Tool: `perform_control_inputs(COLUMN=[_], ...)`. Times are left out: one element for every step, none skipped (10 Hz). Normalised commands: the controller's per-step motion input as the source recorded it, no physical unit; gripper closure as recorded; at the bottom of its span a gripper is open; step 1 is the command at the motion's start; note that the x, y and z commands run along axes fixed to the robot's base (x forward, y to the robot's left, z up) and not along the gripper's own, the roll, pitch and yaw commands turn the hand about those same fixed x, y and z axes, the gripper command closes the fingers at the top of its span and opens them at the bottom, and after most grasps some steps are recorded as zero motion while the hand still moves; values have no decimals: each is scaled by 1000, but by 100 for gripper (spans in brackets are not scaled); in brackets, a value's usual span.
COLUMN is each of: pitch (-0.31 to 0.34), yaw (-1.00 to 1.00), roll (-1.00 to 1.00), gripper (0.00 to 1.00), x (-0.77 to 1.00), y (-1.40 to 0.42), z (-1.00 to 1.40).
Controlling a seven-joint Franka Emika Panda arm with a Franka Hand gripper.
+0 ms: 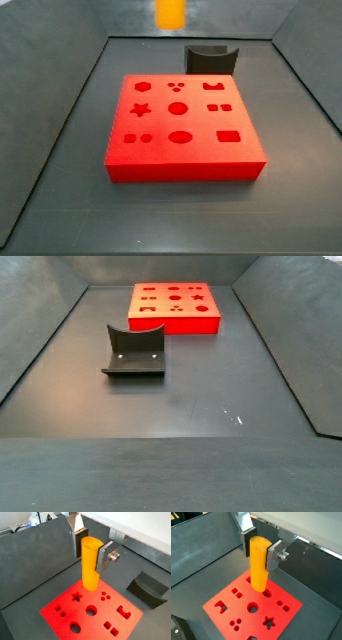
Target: Insert the oval object.
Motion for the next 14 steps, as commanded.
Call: perform_control_inputs(pitch=[-114, -87, -81, -56, -56, -76, -124, -144, -171, -164, -143, -136, -149, -149], yaw=[0, 269, 349, 271, 331, 294, 77, -14, -69, -60, 0, 0, 0, 0], roll=[47, 196, 221, 304, 241, 139, -64, -240, -324, -327, -159, -123, -140, -91], gripper=[100, 100, 100, 100, 100, 100, 100, 100, 100, 100, 100, 100, 100, 100], x=[117, 229, 423, 449, 426, 197, 0, -11, -94, -117, 0, 0, 17, 200], y=[-134, -480, -417, -454, -429, -520, -274, -140, 0, 0, -103, -123, -74, 0], z=[-400, -531, -489, -534, -554, -571, -711, -566, -429, -431, -697, -700, -663, -566])
